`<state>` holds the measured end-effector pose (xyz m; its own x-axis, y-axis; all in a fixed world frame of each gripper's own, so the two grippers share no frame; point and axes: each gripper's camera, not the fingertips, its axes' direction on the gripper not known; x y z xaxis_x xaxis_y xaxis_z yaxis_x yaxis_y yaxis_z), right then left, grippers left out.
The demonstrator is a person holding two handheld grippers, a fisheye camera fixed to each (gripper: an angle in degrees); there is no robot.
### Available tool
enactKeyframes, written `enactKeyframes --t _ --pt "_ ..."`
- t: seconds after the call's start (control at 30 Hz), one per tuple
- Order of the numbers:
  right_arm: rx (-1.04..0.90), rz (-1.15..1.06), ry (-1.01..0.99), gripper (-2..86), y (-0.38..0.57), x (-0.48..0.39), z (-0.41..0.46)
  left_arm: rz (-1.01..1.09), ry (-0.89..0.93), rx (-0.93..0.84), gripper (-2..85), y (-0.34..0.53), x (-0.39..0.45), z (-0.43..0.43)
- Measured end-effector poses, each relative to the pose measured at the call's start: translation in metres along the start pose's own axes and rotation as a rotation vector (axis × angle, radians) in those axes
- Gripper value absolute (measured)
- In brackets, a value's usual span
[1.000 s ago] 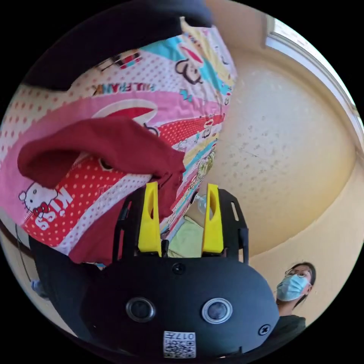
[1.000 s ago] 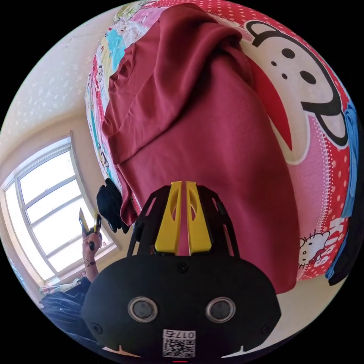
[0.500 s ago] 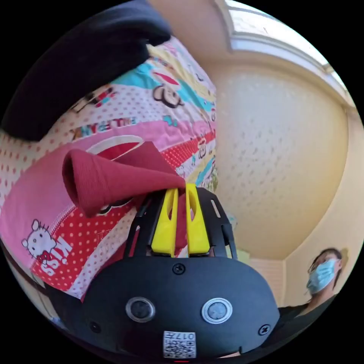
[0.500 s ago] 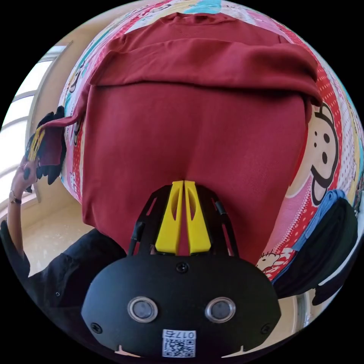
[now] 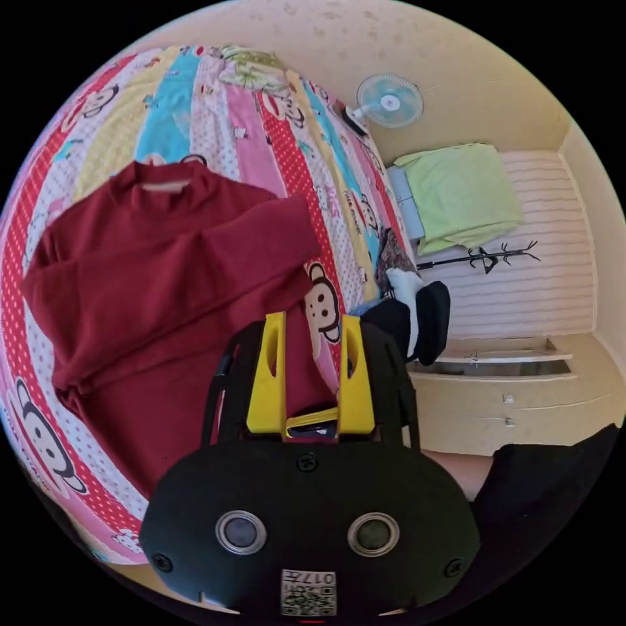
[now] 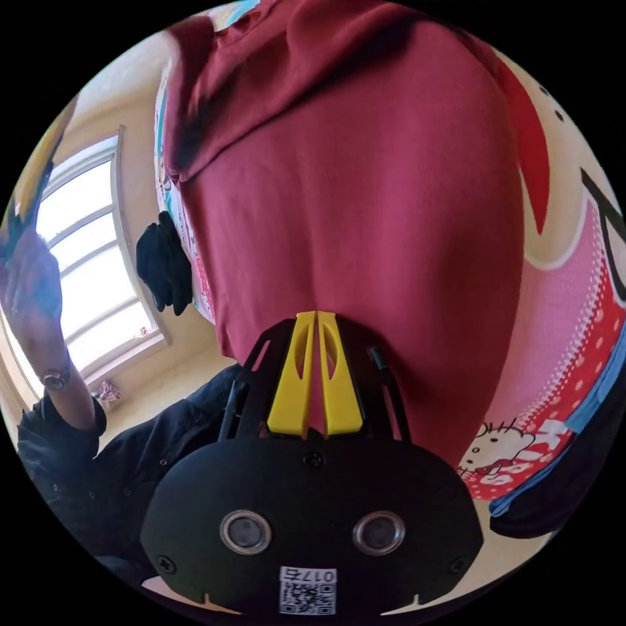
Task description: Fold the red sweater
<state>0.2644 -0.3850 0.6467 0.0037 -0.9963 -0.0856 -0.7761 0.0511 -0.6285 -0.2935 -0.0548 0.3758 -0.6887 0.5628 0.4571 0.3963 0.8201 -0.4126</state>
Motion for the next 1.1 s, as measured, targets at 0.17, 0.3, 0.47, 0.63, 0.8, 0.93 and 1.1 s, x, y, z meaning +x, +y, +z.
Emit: enactKeyframes --t 0.17,0.3,0.47,0.63,0.8,0.93,1.1 --pt "0.060 0.013 0.110 1.4 0.062 0.017 -0.019 -0.203 -0.052 -0.071 12.1 0.092 -0.050 0.013" --pt "0.168 0.069 0.146 3.0 0.118 0.035 -0.045 -0.343 -0.189 -0.119 13.1 0.162 -0.087 -0.010" --pt "0.266 0.138 0.274 7.6 0.160 0.043 -0.070 -0.480 -0.262 -0.168 16.2 0.234 -0.125 -0.040" --pt "0.197 0.145 0.167 12.6 0.157 0.060 -0.065 -0.501 -0.139 -0.262 18.3 0.248 -0.136 -0.015" --pt "0.101 0.145 0.175 8.6 0.155 0.068 -0.054 -0.521 -0.279 -0.324 13.2 0.233 -0.142 0.000" --pt "0.072 0.078 -0.120 4.4 0.171 0.069 -0.086 -0.486 0.028 -0.351 3.1 0.225 -0.136 -0.015" --pt "0.171 -0.061 -0.342 3.5 0.214 0.041 -0.169 -0.440 0.254 -0.113 1.7 0.242 -0.092 -0.097"
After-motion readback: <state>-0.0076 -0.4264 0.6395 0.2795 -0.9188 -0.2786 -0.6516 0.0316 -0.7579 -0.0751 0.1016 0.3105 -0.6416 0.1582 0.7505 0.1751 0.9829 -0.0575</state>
